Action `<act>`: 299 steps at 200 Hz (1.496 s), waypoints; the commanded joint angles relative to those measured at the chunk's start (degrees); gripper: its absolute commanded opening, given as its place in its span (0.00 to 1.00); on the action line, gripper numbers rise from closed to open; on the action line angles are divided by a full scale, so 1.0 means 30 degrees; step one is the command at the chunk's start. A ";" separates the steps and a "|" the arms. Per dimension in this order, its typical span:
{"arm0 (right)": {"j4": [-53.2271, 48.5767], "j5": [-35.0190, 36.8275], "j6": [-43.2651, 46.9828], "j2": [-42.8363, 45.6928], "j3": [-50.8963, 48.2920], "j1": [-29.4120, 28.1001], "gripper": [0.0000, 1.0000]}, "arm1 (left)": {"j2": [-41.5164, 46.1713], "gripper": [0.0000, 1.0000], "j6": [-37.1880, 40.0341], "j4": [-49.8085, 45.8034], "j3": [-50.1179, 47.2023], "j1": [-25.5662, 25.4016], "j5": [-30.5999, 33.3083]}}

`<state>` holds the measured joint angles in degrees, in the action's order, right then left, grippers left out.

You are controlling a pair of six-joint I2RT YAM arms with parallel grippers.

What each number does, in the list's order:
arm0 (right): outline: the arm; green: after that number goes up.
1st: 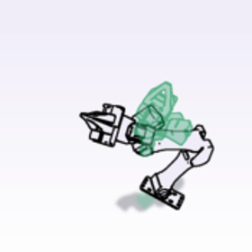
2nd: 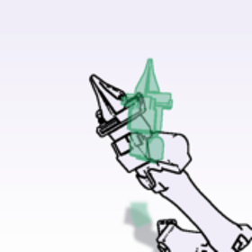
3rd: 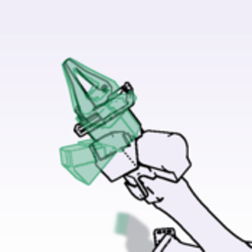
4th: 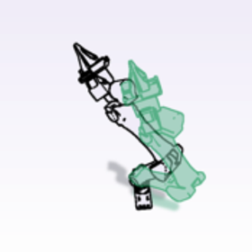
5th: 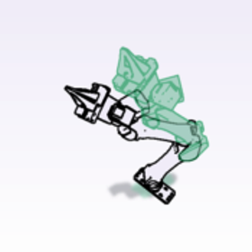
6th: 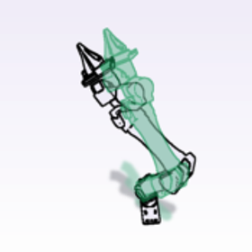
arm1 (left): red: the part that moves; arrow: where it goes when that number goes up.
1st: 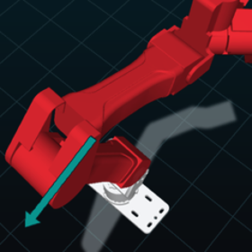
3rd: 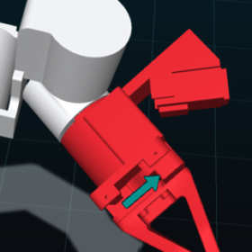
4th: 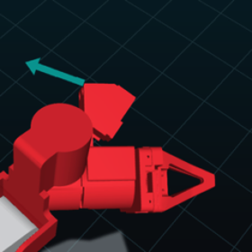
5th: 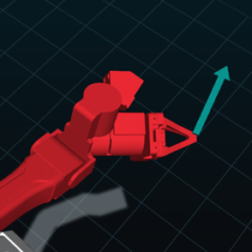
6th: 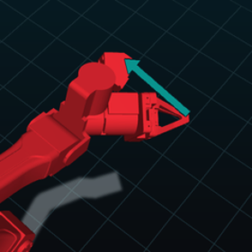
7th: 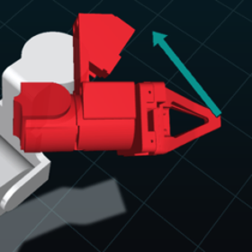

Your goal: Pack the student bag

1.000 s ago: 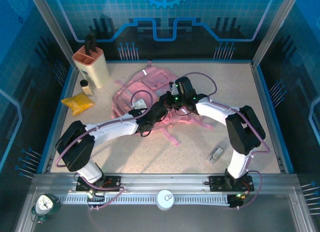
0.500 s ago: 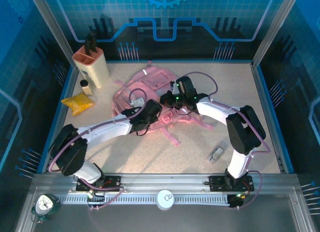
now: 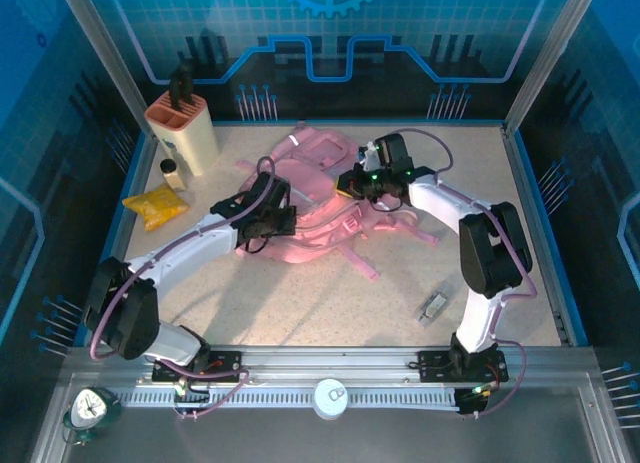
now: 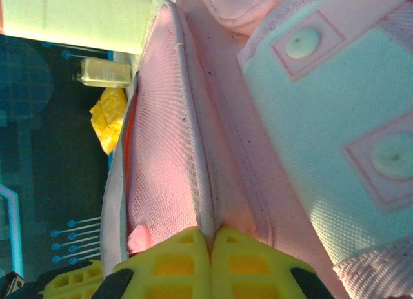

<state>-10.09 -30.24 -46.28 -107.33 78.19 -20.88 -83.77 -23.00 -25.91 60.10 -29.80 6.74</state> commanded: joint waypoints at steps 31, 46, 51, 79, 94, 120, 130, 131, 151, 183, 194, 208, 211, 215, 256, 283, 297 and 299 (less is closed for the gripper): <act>-0.2260 -0.1313 0.2691 0.0645 0.0883 0.1793 0.59 | -0.2482 0.00 -0.1128 0.1748 0.2730 -0.2559 -0.1260; -0.1497 -0.1693 0.2412 0.2644 -0.1680 0.2383 0.71 | -0.3268 0.00 -0.1899 0.2222 0.3399 -0.3158 -0.1625; -0.0680 -0.2429 0.1701 0.3126 -0.2629 0.2767 0.73 | -0.3525 0.00 -0.1752 0.2391 0.3687 -0.3473 -0.1919; 0.0996 -0.4202 -0.0560 0.4939 -0.5916 0.3345 0.68 | -0.5485 0.00 -0.1398 0.1424 0.6146 -0.4878 -0.1411; 0.3225 -0.4748 -0.2647 0.5495 -0.7677 0.3234 0.60 | -0.6131 0.00 -0.1903 0.1879 0.6511 -0.5072 -0.1770; 0.6676 -0.5480 -0.5011 0.4663 -0.9156 0.3190 0.50 | -0.6230 0.00 -0.2154 0.3147 0.6224 -0.5270 -0.2566; 0.6733 -0.5209 -0.4862 0.4283 -0.9600 0.3045 0.47 | -0.6275 0.00 -0.2097 0.3090 0.6276 -0.5306 -0.2769; 0.6762 -0.5196 -0.4854 0.4253 -0.9614 0.3040 0.47 | -0.6286 0.00 -0.2092 0.3066 0.6276 -0.5303 -0.2757; 0.7061 -0.4627 -0.4618 0.3660 -0.9404 0.2904 0.30 | -0.6298 0.00 -0.1423 0.2668 0.6266 -0.5300 -0.2856; 0.3950 -0.3255 -0.2013 0.3556 -0.7436 0.3254 0.00 | -0.6024 0.00 0.1021 -0.0761 0.6627 -0.5138 -0.1343; 0.3327 -0.2980 -0.1430 0.3666 -0.7084 0.3551 0.00 | -0.5762 0.00 0.1638 -0.2058 0.6415 -0.4829 -0.0153; 0.2261 -0.2672 -0.0615 0.3796 -0.6495 0.3987 0.00 | -0.5023 0.00 0.2133 -0.2741 0.5320 -0.4002 0.1152; 0.2013 -0.2519 -0.0421 0.3833 -0.6370 0.4085 0.00 | -0.4837 0.00 0.2175 -0.2797 0.5033 -0.3735 0.1305; 0.1738 -0.2331 -0.0195 0.3868 -0.6208 0.4160 0.00 | -0.4550 0.00 0.2240 -0.2817 0.4597 -0.3342 0.1402; -0.1060 -0.0969 0.1931 0.2599 -0.3056 0.4507 0.00 | -0.2232 0.00 0.2908 -0.0702 0.1056 0.0321 -0.0348; -0.1688 -0.0584 0.1867 0.0272 0.0268 0.4367 0.00 | -0.2878 0.00 0.2220 0.1577 0.0985 -0.1377 -0.3752; -0.2735 -0.0567 0.2150 -0.0877 0.2209 0.4218 0.07 | -0.4005 0.00 0.1812 0.1766 0.2081 -0.2721 -0.3327; -0.2945 -0.0456 0.2228 -0.0941 0.2420 0.4181 0.10 | -0.4208 0.00 0.1714 0.1756 0.2298 -0.2854 -0.3294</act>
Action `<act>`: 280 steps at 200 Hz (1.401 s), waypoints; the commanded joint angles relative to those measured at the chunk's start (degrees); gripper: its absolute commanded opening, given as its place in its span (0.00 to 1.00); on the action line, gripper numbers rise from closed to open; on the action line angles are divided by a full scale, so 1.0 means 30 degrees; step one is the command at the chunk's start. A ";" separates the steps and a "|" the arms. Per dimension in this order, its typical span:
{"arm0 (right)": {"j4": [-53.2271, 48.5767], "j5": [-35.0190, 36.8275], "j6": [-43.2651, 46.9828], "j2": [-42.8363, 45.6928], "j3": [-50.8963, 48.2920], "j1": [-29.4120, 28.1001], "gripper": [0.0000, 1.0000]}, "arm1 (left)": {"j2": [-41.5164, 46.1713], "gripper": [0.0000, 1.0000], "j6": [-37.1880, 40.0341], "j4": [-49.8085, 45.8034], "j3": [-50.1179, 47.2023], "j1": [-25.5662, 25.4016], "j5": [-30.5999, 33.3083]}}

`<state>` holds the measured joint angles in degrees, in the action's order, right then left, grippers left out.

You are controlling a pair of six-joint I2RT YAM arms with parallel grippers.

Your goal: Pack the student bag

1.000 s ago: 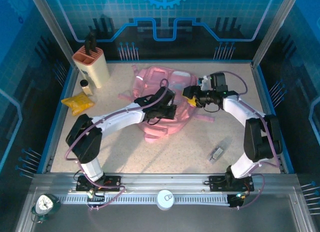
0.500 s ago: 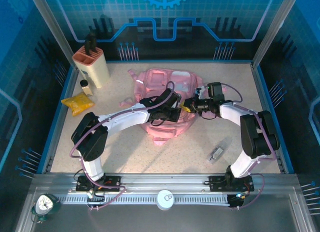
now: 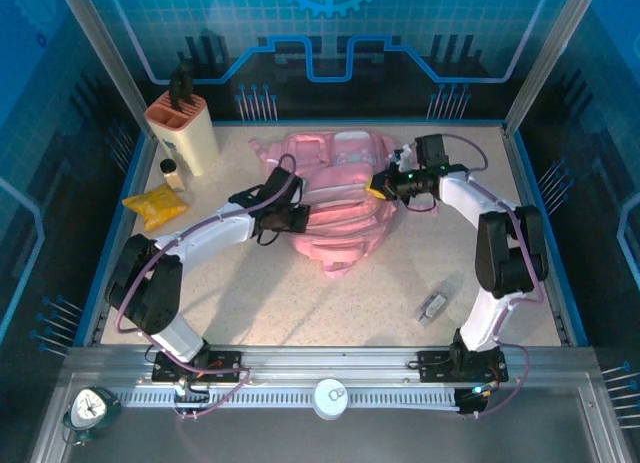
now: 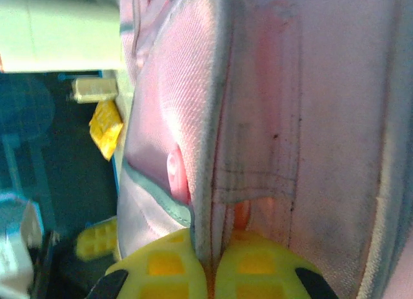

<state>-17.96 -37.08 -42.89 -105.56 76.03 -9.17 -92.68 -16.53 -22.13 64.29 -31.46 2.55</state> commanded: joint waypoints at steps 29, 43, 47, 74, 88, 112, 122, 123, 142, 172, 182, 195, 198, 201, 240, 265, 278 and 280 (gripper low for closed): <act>-0.1524 0.2539 0.1567 -0.0701 0.3091 0.0055 0.52 | -0.3340 0.00 -0.0804 0.0476 0.3524 -0.3572 -0.1823; -0.0059 0.1677 0.0683 0.0561 0.1106 0.0069 0.60 | -0.3607 0.00 -0.0670 0.0471 0.3872 -0.3577 -0.1165; 0.0122 0.1675 0.0496 0.0924 0.0575 0.0046 0.60 | -0.3653 0.00 -0.0577 0.0364 0.3967 -0.3533 -0.0978; 0.1767 0.1297 -0.0573 0.2729 -0.2588 -0.0642 0.61 | -0.3540 0.00 -0.0021 -0.0037 0.4120 -0.3399 -0.0288; 0.2944 0.1220 -0.1388 0.3074 -0.3885 -0.1144 0.59 | -0.3503 0.00 0.0004 0.0026 0.4092 -0.3346 -0.0258; 0.4679 0.1056 -0.2319 0.2522 -0.4557 -0.1826 0.49 | -0.3446 0.00 -0.0015 0.0463 0.3791 -0.3340 -0.0742; 0.4528 0.0829 -0.2233 0.1880 -0.4031 -0.1937 0.48 | -0.3426 0.00 0.0462 0.0706 0.3554 -0.3347 -0.1422; 0.4524 0.0808 -0.2215 0.1848 -0.3979 -0.1945 0.48 | -0.3404 0.00 0.0555 0.0702 0.3557 -0.3359 -0.1472; 0.4784 0.1014 -0.2170 0.1197 -0.3554 -0.1828 0.36 | -0.3175 0.00 0.1197 0.0045 0.3238 -0.3168 -0.0914; 0.4094 0.1779 -0.1487 0.0846 -0.2859 -0.1730 0.08 | -0.1868 0.00 0.1886 -0.0452 0.1650 -0.2250 -0.0045; 0.4260 0.1842 -0.1634 0.0986 -0.3072 -0.1606 0.00 | -0.1383 0.00 0.1809 -0.0641 0.1046 -0.1661 0.0383; 0.4948 0.1861 -0.2152 0.1432 -0.3689 -0.1436 0.00 | -0.0813 0.00 0.1523 -0.1046 0.0306 -0.0655 0.1056; 0.5119 0.1867 -0.2235 0.1545 -0.3824 -0.1453 0.00 | -0.0699 0.00 0.1475 -0.1099 0.0124 -0.0401 0.1103; 0.5221 0.1831 -0.2294 0.1640 -0.3968 -0.1418 0.00 | -0.0575 0.00 0.1429 -0.1102 -0.0052 -0.0168 0.1083; 0.4819 0.1707 -0.2324 0.2417 -0.4966 -0.2059 0.32 | 0.0133 0.00 0.0768 -0.0168 -0.0483 0.0430 -0.0489; 0.1195 0.4320 -0.0701 0.5757 -0.5875 -0.2171 0.59 | 0.1364 0.29 -0.0240 -0.0429 -0.0711 -0.0020 -0.1333; -0.1753 0.6479 0.0416 0.7313 -0.5897 -0.2329 0.67 | 0.2546 0.40 -0.0506 0.0304 -0.1447 -0.0798 -0.1142; -0.2263 0.6774 0.0544 0.7505 -0.5906 -0.2318 0.68 | 0.2692 0.42 -0.0614 0.0372 -0.1567 -0.0940 -0.1003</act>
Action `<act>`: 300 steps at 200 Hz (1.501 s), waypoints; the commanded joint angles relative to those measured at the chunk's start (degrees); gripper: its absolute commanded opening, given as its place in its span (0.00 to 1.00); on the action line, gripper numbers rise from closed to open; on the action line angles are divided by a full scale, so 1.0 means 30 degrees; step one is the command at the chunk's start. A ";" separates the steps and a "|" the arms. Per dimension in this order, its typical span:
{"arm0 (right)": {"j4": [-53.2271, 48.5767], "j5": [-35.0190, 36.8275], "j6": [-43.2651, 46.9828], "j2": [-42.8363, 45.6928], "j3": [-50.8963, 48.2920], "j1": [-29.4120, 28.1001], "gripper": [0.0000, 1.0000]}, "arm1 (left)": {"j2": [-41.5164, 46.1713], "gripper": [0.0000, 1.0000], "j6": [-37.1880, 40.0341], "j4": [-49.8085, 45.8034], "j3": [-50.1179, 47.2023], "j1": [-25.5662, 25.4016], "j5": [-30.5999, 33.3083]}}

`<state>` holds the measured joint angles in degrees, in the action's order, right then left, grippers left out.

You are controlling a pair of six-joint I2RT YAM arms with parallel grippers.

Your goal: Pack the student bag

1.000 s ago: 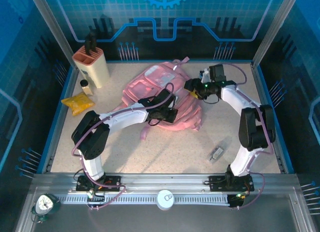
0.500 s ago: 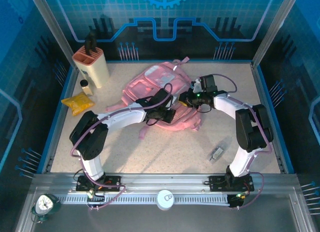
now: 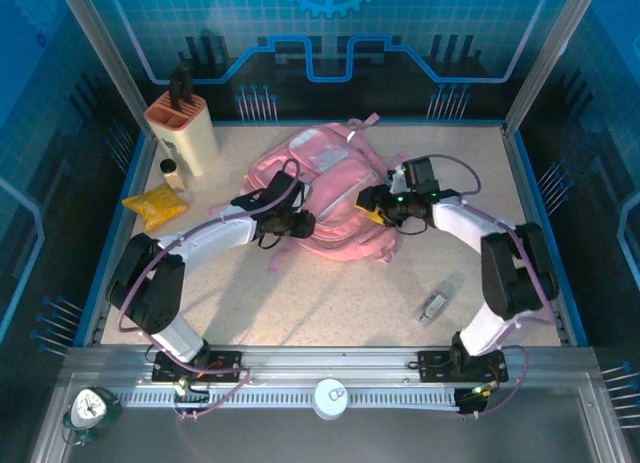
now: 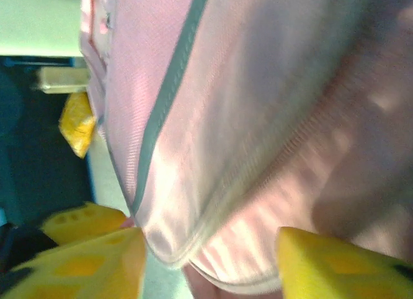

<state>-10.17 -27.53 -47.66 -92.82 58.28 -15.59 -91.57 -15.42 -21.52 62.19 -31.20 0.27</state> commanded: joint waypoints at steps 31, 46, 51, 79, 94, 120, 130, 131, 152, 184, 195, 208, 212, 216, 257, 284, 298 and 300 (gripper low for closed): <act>-1.0400 0.8818 0.1936 0.6391 -0.1098 -0.0126 0.90 | 0.3289 0.51 -0.4186 0.1991 -0.2046 -0.1890 -0.0936; -1.1811 1.0259 0.1035 0.7827 -0.2200 -0.0178 1.00 | 0.3449 0.54 -0.4569 0.2831 -0.2281 -0.2697 -0.0813; -1.2296 1.0757 0.0705 0.8194 -0.2489 -0.0224 1.00 | 0.3503 0.54 -0.4772 0.2913 -0.2260 -0.2912 -0.0526; -1.4715 1.2934 -0.1328 0.9911 -0.4484 -0.0228 1.00 | 0.3707 0.55 -0.6029 0.3566 -0.2293 -0.3513 -0.0884; -1.5756 1.3371 -0.2054 1.0254 -0.4784 -0.0431 1.00 | 0.3859 0.56 -0.6707 0.4182 -0.2689 -0.3527 -0.1302; -1.7157 1.3699 -0.4258 1.0130 -0.5563 -0.1156 1.00 | 0.4064 0.56 -0.7047 0.4262 -0.3007 -0.3525 -0.1413; -1.6891 1.3263 -0.5024 1.0316 -0.6285 -0.1272 1.00 | 0.4176 0.58 -0.6956 0.4126 -0.3003 -0.3516 -0.1435; -1.6818 1.3172 -0.5169 1.0351 -0.6437 -0.1312 1.00 | 0.4181 0.58 -0.6943 0.4126 -0.3005 -0.3516 -0.1437; -1.6257 1.3226 -0.6340 1.0462 -0.7242 -0.1935 1.00 | 0.4490 0.60 -0.6962 0.3921 -0.3257 -0.3521 -0.1328; -1.4967 1.2777 -0.6676 0.9347 -0.7924 -0.2819 1.00 | 0.4482 0.62 -0.7019 0.3890 -0.3584 -0.3540 -0.1241; -1.5204 1.3188 -0.7272 0.9244 -0.7648 -0.3472 1.00 | 0.4394 0.62 -0.7142 0.3850 -0.3593 -0.3526 -0.1207; -1.4116 1.2488 -0.7326 0.9146 -0.7959 -0.3660 1.00 | 0.4266 0.62 -0.7214 0.3877 -0.3600 -0.3545 -0.1326; -1.3886 1.2162 -0.7592 0.9008 -0.8150 -0.3720 1.00 | 0.4258 0.63 -0.7267 0.3883 -0.3591 -0.3545 -0.1349; -1.3569 1.1838 -0.7739 0.8857 -0.8360 -0.3778 1.00 | 0.4245 0.63 -0.7275 0.3884 -0.3593 -0.3541 -0.1353; -1.2228 1.2474 -0.6746 0.7196 -0.7377 -0.4356 0.95 | 0.4069 0.64 -0.7399 0.3906 -0.3703 -0.3527 -0.1301; -1.1680 1.2341 -0.5915 0.6301 -0.6445 -0.4825 0.83 | 0.4008 0.65 -0.7341 0.3673 -0.3624 -0.3520 -0.1085; -1.2028 1.2665 -0.5681 0.6076 -0.6049 -0.5116 0.80 | 0.3919 0.66 -0.7348 0.3657 -0.3518 -0.3544 -0.0985; -1.2109 1.2722 -0.5655 0.6068 -0.6019 -0.5129 0.80 | 0.3899 0.66 -0.7357 0.3657 -0.3515 -0.3545 -0.0974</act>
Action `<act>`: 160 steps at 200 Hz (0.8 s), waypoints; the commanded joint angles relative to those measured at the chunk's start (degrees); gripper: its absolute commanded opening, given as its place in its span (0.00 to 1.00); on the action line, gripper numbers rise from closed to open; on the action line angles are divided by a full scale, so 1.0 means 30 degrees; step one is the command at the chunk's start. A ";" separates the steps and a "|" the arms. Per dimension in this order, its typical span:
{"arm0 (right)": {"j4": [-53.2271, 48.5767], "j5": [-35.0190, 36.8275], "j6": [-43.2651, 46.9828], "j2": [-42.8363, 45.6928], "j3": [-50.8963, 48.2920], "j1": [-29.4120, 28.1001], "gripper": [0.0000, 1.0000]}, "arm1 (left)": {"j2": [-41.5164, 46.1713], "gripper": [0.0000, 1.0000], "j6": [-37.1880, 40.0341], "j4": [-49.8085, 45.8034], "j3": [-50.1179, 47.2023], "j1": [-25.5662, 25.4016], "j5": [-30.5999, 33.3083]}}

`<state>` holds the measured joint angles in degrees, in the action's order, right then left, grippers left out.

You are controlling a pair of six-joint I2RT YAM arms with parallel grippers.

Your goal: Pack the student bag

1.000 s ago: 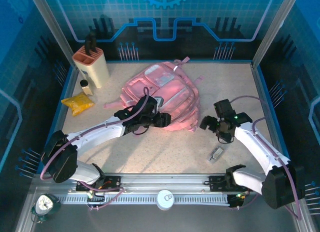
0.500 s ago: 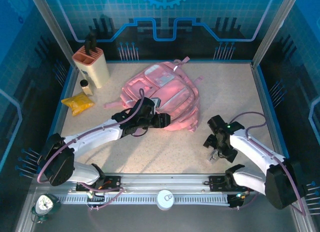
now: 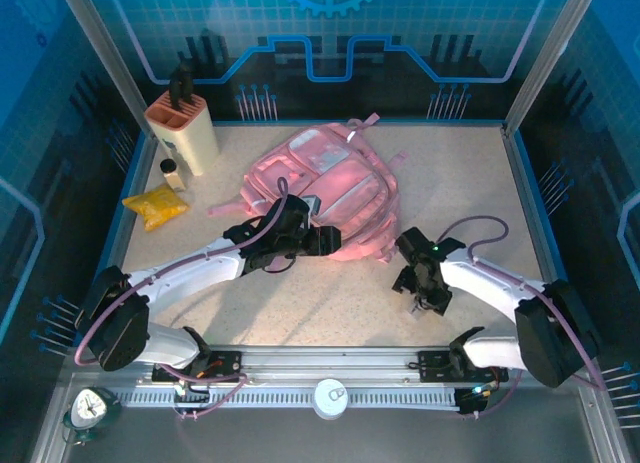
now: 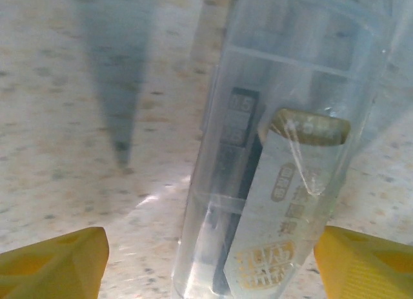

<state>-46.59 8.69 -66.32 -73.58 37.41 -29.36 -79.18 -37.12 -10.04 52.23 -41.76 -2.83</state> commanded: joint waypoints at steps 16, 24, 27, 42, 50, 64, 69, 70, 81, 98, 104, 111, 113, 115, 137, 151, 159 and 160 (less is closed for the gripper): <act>-0.0845 0.0867 0.0343 -0.0305 0.0883 -0.0543 0.80 | -0.0475 0.66 -0.0107 -0.0146 -0.0012 -0.0003 -0.0092; -0.1096 0.0780 0.0109 -0.0179 0.0706 -0.0568 0.84 | -0.0652 0.66 -0.0051 -0.0223 0.0102 -0.0012 -0.0231; -0.1117 0.0731 0.0052 -0.0127 0.0600 -0.0563 0.86 | -0.0697 0.67 -0.0022 -0.0274 0.0161 -0.0013 -0.0229; -0.1026 0.0469 -0.0260 0.0071 0.0167 -0.0663 0.89 | -0.0919 0.67 0.0069 -0.0353 0.0342 -0.0026 -0.0275; -0.0959 0.0302 -0.0521 0.0064 -0.0057 -0.0663 0.89 | -0.1009 0.67 0.0099 -0.0429 0.0428 -0.0012 -0.0273; -0.0586 0.0128 -0.0943 0.0081 -0.0452 -0.0728 0.87 | -0.1110 0.67 0.0178 -0.0548 0.0577 -0.0022 -0.0228; -0.0137 -0.0017 -0.1011 0.0115 -0.0708 -0.0729 0.85 | -0.1138 0.67 0.0159 -0.0551 0.0606 -0.0019 -0.0203; -0.0009 -0.0050 -0.1024 0.0119 -0.0773 -0.0729 0.85 | -0.1143 0.67 0.0158 -0.0550 0.0607 -0.0008 -0.0201; 0.0998 -0.0518 -0.1134 0.0163 -0.1263 -0.0621 0.81 | -0.1200 0.67 0.0121 -0.0490 0.0579 -0.0009 -0.0212; 0.1432 -0.0845 -0.1181 -0.0146 -0.1296 -0.0508 0.76 | -0.1235 0.67 0.0110 -0.0677 0.0695 -0.0023 -0.0181; 0.1405 -0.0817 -0.1132 -0.0212 -0.1215 -0.0520 0.73 | -0.1235 0.67 0.0083 -0.0699 0.0696 -0.0019 -0.0165; 0.1554 -0.0776 -0.1038 -0.0254 -0.1205 -0.0506 0.69 | -0.1194 0.67 0.0082 -0.0723 0.0696 -0.0007 -0.0119; 0.1613 -0.0769 -0.1015 -0.0235 -0.1238 -0.0505 0.69 | -0.1195 0.67 0.0088 -0.0761 0.0718 -0.0014 -0.0113; 0.1650 -0.0760 -0.1009 -0.0230 -0.1268 -0.0490 0.68 | -0.1196 0.67 0.0089 -0.0770 0.0724 -0.0008 -0.0090; 0.2182 -0.0943 -0.0848 -0.0025 -0.1584 -0.0241 0.54 | -0.1177 0.68 0.0153 -0.1035 0.0863 -0.0025 0.0067; 0.1891 -0.0736 -0.0497 0.0286 -0.1413 -0.0260 0.47 | -0.1148 0.68 0.0213 -0.1304 0.0985 0.0002 0.0275; 0.1749 -0.0620 -0.0191 0.0504 -0.1282 -0.0270 0.45 | -0.1101 0.68 0.0243 -0.1419 0.1081 -0.0001 0.0391; 0.1725 -0.0615 -0.0145 0.0533 -0.1251 -0.0265 0.45 | -0.1095 0.68 0.0244 -0.1423 0.1094 0.0001 0.0404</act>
<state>-43.44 7.05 -68.10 -73.25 34.04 -30.33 -82.56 -37.17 -11.97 53.10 -41.76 -2.79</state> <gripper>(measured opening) 0.482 0.674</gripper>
